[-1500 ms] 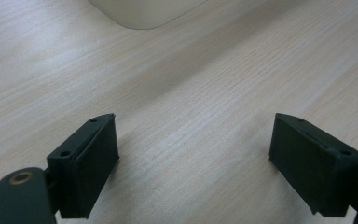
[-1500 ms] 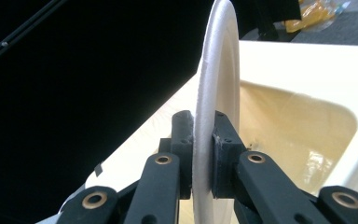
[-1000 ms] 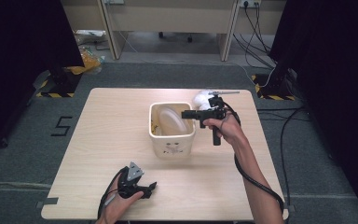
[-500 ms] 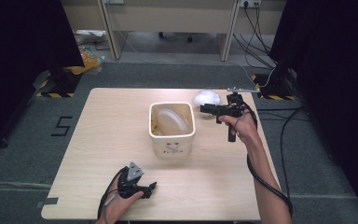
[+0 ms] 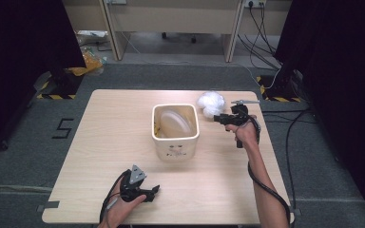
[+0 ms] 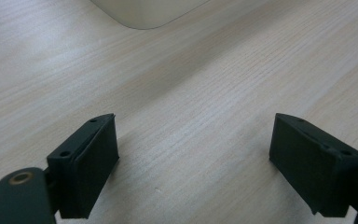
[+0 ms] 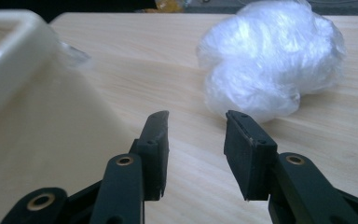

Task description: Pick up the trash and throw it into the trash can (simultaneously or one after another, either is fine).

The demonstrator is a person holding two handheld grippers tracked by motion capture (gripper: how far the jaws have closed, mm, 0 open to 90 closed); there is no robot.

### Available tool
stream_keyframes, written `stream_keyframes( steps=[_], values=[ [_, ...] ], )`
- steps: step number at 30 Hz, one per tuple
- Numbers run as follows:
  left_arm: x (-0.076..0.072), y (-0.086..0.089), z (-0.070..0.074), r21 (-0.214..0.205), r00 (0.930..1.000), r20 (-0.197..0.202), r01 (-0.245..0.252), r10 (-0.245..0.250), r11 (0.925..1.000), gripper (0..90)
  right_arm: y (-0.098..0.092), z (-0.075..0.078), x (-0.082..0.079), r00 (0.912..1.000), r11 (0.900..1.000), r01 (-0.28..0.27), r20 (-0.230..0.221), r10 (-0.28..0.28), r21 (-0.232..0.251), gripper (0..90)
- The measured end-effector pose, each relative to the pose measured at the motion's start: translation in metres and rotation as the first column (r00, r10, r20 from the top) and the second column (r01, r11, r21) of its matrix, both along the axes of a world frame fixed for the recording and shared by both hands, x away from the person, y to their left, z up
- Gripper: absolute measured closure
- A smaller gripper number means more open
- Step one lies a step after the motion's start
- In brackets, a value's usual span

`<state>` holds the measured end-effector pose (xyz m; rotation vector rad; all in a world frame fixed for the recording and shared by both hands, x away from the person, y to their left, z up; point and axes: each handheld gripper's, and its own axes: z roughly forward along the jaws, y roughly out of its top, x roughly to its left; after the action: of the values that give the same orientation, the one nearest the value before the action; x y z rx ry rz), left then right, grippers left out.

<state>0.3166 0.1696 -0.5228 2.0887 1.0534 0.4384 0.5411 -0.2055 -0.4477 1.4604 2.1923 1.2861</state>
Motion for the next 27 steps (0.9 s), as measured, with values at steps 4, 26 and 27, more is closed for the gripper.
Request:
stream_keyframes(
  steps=[4, 26, 27],
  values=[
    [0.0, 0.0, 0.0, -0.002, 1.0, 0.001, -0.001, 0.001, 1.0, 14.4, 0.005, -0.011, 0.01, 0.9997, 0.999, 0.025, -0.001, -0.025, -0.038, 56.5],
    [-0.002, 0.001, 0.0, 0.0, 1.0, -0.002, -0.009, 0.009, 1.0, 14.4, 0.02, -0.037, 0.058, 0.9924, 0.9799, 0.121, 0.041, -0.116, -0.159, 43.9],
    [-0.002, 0.001, 0.0, 0.0, 1.0, -0.001, -0.01, 0.01, 1.0, 14.4, 0.021, -0.039, 0.06, 0.9932, 0.9792, 0.115, 0.039, -0.11, -0.167, 47.0]
  ],
)
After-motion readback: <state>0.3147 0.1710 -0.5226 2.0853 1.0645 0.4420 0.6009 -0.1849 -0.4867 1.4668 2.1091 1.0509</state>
